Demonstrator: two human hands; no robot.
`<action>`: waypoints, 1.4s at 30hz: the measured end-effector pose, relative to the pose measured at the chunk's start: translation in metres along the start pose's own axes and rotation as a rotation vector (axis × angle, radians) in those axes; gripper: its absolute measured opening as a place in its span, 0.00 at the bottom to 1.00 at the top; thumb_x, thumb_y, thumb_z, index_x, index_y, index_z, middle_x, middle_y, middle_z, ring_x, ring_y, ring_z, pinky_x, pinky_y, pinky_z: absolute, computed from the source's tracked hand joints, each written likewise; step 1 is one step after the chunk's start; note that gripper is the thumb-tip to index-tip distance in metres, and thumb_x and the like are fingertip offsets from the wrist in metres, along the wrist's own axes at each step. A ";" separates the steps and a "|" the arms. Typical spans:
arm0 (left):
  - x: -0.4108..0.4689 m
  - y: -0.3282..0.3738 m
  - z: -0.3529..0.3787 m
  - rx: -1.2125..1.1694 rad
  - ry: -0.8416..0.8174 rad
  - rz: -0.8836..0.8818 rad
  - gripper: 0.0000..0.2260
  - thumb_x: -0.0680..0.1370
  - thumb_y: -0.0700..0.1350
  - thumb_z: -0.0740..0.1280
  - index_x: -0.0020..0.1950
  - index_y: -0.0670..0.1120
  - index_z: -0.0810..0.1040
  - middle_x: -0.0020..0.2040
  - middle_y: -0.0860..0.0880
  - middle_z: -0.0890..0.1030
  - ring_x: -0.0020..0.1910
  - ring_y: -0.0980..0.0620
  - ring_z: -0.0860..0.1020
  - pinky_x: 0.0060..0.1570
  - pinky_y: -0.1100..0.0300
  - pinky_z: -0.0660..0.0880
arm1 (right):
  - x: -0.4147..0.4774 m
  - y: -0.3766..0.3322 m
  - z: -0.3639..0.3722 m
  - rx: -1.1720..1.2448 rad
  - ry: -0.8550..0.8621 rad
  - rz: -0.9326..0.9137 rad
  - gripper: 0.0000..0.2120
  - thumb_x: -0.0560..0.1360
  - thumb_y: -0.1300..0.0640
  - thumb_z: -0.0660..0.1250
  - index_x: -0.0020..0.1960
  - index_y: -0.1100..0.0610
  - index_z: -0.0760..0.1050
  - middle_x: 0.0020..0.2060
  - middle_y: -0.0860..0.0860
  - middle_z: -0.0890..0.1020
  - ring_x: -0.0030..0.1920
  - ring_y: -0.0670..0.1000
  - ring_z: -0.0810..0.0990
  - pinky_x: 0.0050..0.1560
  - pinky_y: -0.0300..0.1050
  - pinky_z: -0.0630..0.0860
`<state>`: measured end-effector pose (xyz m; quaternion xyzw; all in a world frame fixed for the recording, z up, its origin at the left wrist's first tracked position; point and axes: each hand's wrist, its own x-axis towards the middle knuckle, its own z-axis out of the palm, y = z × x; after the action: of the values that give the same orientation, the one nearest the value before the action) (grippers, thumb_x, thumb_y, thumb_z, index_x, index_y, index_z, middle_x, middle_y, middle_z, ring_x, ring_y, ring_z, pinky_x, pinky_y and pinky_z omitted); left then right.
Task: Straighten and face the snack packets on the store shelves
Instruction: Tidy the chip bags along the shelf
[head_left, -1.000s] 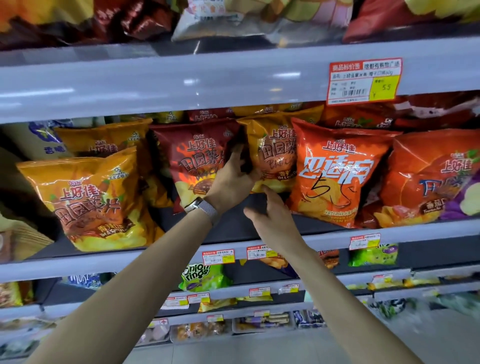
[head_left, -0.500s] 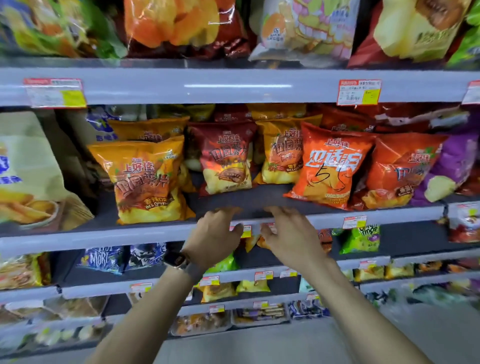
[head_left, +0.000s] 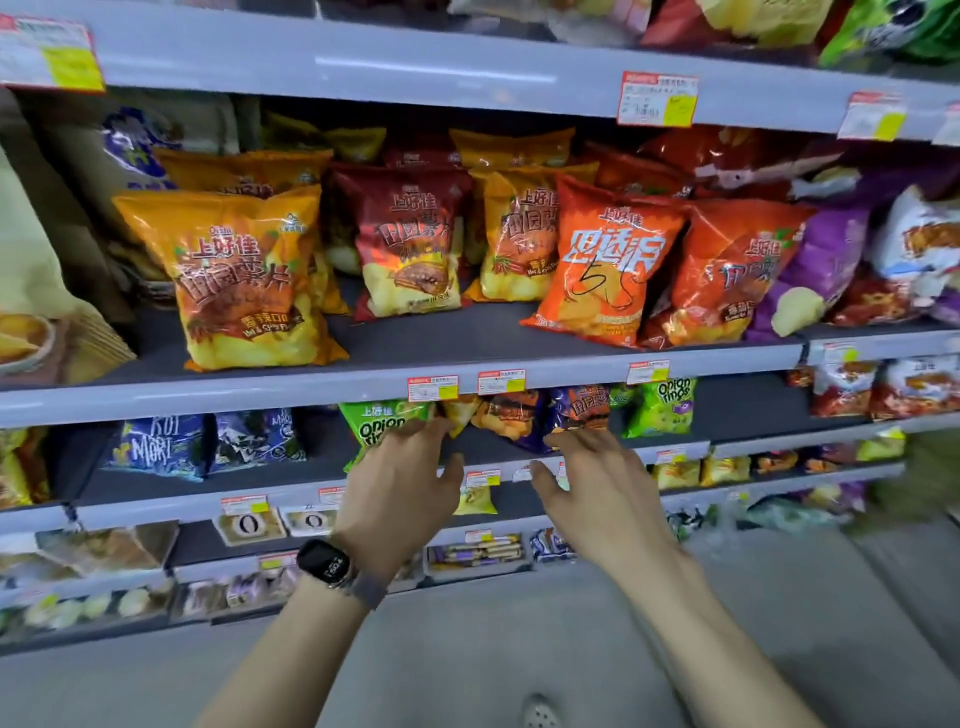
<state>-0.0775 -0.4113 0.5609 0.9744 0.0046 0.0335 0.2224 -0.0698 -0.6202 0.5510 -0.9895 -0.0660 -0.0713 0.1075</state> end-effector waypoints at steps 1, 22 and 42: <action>0.001 0.005 0.001 0.011 0.015 -0.004 0.16 0.84 0.53 0.63 0.71 0.55 0.76 0.64 0.52 0.81 0.60 0.44 0.80 0.46 0.55 0.71 | 0.001 0.009 -0.002 0.003 0.013 0.004 0.23 0.76 0.42 0.59 0.61 0.52 0.82 0.54 0.51 0.85 0.58 0.57 0.80 0.53 0.52 0.77; 0.103 0.165 0.084 -0.149 0.224 -0.119 0.28 0.82 0.52 0.69 0.81 0.53 0.65 0.70 0.46 0.78 0.54 0.42 0.81 0.42 0.53 0.70 | 0.122 0.262 -0.044 0.457 0.233 0.111 0.31 0.80 0.49 0.69 0.79 0.54 0.63 0.73 0.53 0.73 0.71 0.56 0.71 0.64 0.53 0.73; 0.237 0.162 0.075 -1.012 0.032 -0.202 0.42 0.65 0.51 0.86 0.75 0.46 0.70 0.63 0.48 0.85 0.58 0.48 0.86 0.53 0.54 0.84 | 0.225 0.324 -0.034 1.077 -0.052 0.059 0.43 0.62 0.44 0.84 0.71 0.48 0.70 0.61 0.44 0.84 0.62 0.46 0.82 0.69 0.58 0.76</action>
<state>0.1634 -0.5845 0.5784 0.7387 0.0853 0.0246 0.6682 0.1935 -0.9155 0.5530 -0.7972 -0.0678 0.0001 0.5999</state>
